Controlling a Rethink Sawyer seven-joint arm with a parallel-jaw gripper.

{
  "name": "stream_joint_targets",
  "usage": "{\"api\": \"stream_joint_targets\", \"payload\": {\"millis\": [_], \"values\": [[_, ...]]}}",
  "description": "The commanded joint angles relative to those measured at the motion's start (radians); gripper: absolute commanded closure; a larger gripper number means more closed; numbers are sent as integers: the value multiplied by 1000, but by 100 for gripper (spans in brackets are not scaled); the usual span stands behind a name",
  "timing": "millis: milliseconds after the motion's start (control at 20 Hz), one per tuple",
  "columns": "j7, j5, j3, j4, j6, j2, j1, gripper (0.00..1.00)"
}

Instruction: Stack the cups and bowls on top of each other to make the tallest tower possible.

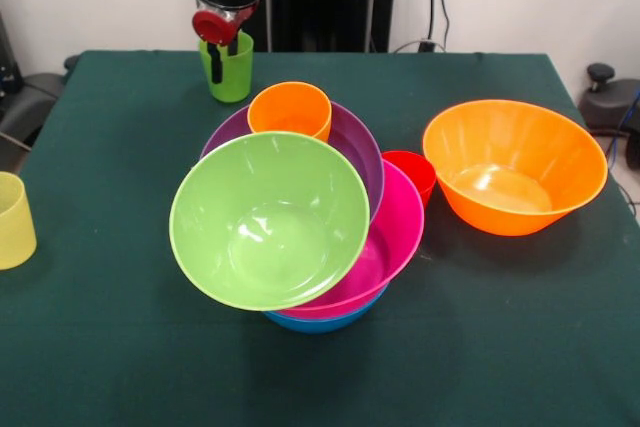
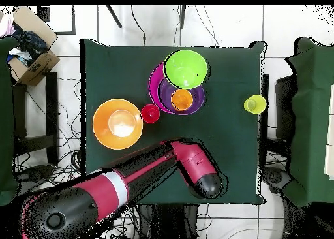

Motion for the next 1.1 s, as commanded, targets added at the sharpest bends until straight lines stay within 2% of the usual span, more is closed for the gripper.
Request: {"api": "stream_joint_targets", "payload": {"millis": [50,600,1100], "values": [[-224,-37,200,-59,85,52,-3,0],[-297,0,243,-70,105,40,-43,0],[-305,-6,265,-70,116,32,-54,0]]}}
